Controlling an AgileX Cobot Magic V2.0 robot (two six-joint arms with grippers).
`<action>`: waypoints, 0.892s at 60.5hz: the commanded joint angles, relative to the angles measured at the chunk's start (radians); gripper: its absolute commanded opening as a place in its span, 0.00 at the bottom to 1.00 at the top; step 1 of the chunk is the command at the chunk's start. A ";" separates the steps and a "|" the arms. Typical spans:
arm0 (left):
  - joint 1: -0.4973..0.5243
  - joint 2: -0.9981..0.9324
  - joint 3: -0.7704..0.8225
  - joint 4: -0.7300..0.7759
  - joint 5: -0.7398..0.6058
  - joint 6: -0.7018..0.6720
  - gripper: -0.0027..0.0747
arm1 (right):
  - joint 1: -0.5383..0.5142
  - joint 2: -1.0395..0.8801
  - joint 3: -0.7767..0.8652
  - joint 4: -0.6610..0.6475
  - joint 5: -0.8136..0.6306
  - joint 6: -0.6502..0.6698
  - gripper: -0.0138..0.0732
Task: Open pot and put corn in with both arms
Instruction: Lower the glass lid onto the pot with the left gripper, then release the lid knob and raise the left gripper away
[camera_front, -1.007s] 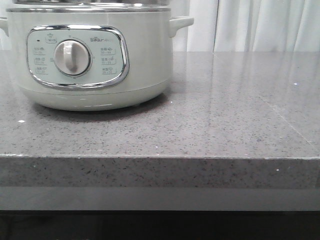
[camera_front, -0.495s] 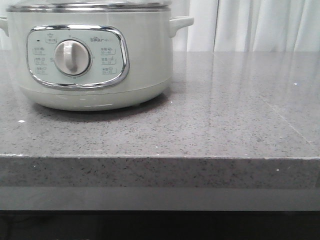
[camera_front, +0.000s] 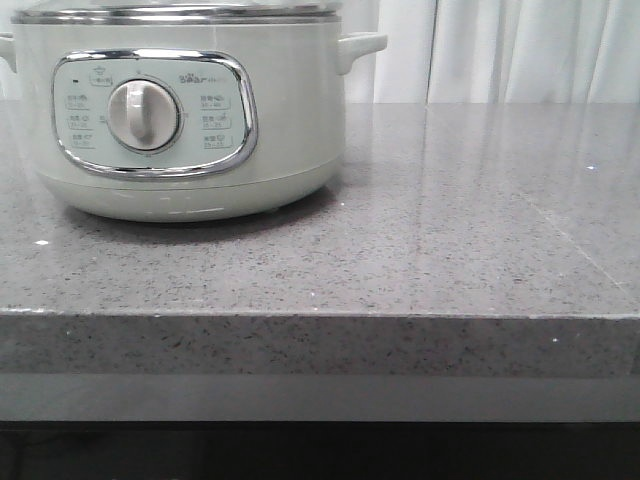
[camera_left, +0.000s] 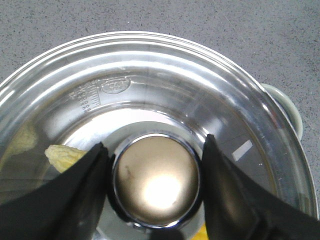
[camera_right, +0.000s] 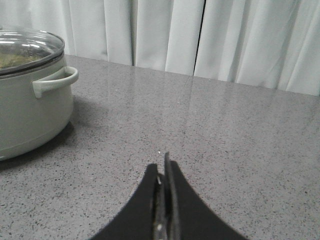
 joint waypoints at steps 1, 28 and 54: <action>-0.007 -0.052 -0.039 -0.015 -0.037 -0.002 0.36 | 0.003 0.006 -0.025 0.002 -0.083 -0.009 0.08; -0.007 -0.058 -0.042 -0.015 -0.045 -0.002 0.58 | 0.003 0.006 -0.025 0.002 -0.083 -0.009 0.08; -0.007 -0.194 -0.042 0.016 -0.085 -0.002 0.60 | 0.003 0.006 -0.025 0.002 -0.082 -0.009 0.08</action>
